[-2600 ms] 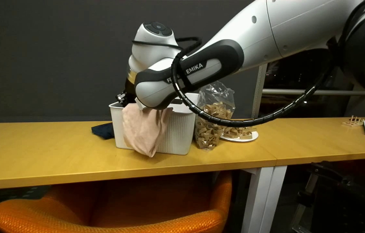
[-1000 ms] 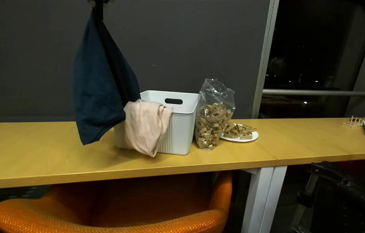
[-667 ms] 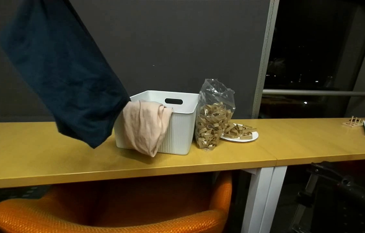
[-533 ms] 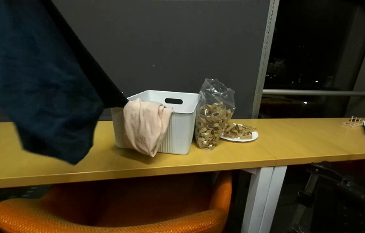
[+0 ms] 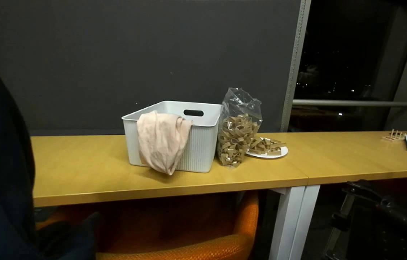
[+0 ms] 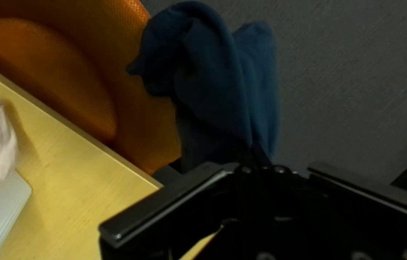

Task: Put the pink shirt into the basket then take the blue shirt out

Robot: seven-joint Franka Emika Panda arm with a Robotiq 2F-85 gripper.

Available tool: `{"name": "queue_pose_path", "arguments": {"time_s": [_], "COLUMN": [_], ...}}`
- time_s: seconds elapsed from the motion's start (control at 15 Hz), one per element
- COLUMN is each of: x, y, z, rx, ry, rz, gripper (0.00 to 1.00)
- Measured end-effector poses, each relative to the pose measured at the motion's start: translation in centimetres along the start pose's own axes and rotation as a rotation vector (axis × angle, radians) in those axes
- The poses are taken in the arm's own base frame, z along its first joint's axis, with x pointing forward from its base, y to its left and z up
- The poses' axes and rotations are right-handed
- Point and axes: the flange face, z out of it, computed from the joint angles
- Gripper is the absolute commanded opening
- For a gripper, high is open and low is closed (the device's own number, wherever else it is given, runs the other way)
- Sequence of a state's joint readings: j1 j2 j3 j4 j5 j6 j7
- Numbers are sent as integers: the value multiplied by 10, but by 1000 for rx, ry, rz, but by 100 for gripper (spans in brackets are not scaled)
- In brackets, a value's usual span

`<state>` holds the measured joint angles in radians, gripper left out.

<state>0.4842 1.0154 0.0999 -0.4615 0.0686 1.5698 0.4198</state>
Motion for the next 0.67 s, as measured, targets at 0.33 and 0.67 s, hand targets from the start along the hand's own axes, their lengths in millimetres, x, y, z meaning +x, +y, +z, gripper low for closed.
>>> {"name": "queue_pose_path", "arguments": {"time_s": [0.33,0.67], "x": [11,30], "y": [22,75], "z": [37,7], "rx": [-50,-176], "ry": [-29,64], "rz": [58,138], "gripper": [1,1]}}
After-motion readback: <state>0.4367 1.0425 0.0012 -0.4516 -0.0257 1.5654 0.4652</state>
